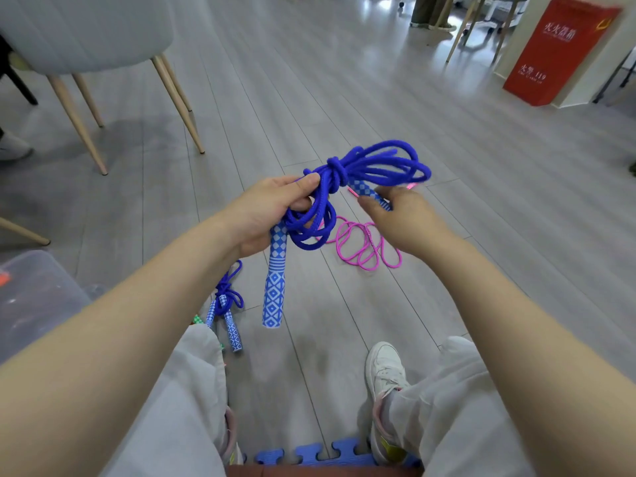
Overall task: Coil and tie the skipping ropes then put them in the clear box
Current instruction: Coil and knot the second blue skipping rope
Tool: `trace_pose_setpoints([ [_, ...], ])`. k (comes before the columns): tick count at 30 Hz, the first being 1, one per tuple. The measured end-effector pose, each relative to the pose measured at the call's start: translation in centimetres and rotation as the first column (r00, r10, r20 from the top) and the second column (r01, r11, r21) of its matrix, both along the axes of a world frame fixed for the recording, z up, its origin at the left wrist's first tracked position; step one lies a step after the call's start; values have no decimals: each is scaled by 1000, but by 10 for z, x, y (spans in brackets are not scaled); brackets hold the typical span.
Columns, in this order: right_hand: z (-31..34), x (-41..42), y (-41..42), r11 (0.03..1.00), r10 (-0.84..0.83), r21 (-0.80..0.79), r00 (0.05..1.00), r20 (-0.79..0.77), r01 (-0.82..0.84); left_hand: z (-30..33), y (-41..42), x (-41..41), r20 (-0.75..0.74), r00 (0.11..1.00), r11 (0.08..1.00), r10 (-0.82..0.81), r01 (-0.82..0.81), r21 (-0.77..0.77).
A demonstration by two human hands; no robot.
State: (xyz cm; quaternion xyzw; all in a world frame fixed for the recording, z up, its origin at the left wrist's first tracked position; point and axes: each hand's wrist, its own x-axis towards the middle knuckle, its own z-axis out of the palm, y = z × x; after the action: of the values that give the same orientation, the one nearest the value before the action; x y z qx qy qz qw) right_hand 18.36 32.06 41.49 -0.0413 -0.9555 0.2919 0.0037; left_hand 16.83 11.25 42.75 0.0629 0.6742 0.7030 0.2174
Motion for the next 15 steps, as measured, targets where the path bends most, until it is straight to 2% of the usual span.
trace_pose_setpoints([
  [3, -1, -1, 2, 995, -24, -98, 999, 41, 28, 6, 2, 9, -13, 998, 998, -58, 58, 3],
  [7, -3, -2, 10, 983, -72, -162, 991, 108, 89, 14, -4, 12, -83, 995, 992, -51, 61, 111],
  [11, -5, 4, 7, 952, -41, -294, 989, 140, 81, 13, -14, 7, -150, 988, 999, -42, 42, -4],
  [15, 8, 7, 2, 868, -41, -485, 988, 148, 109, 12, -19, 5, -192, 977, 990, -90, 67, -123],
])
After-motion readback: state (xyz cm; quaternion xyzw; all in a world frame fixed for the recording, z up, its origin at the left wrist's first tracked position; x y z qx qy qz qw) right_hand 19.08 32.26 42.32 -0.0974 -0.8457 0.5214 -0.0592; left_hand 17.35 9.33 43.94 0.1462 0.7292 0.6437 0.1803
